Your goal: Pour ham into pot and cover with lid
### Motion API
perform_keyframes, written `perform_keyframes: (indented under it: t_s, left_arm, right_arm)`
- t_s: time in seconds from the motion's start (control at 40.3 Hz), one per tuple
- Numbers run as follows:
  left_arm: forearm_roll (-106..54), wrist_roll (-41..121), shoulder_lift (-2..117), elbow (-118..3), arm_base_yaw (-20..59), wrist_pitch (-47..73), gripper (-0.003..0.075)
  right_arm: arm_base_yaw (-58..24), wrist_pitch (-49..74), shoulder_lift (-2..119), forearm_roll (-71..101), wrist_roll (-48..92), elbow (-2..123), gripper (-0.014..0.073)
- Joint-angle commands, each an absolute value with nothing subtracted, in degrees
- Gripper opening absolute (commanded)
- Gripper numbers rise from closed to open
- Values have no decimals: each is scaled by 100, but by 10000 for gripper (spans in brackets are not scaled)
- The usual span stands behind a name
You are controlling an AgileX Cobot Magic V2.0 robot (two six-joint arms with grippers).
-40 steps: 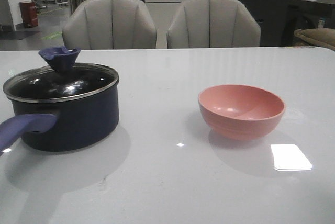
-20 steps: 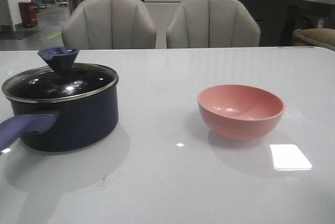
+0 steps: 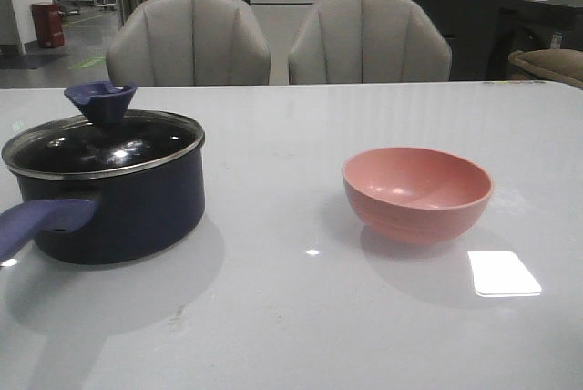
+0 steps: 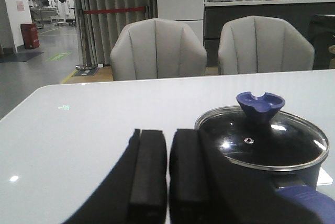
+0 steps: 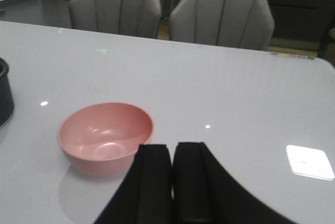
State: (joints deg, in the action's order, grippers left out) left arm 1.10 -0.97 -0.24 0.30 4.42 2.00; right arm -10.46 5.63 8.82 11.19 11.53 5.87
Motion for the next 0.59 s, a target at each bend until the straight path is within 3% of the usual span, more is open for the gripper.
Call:
perform_keyframes:
  t_s: [0.0,0.174,0.57]
  left_arm:
    - [62,-144,-144,148,433,-264,113]
    - [62,-144,-144,148,433,-264,113]
    - [62,-144,-134,148,433,-264,113]
  right_arm:
    - [-866,103,751,503,778,642,155]
    - [-881,0,284,-320,-265,310,155]
    - [-882,-557,-172,-320,-297,-124,155]
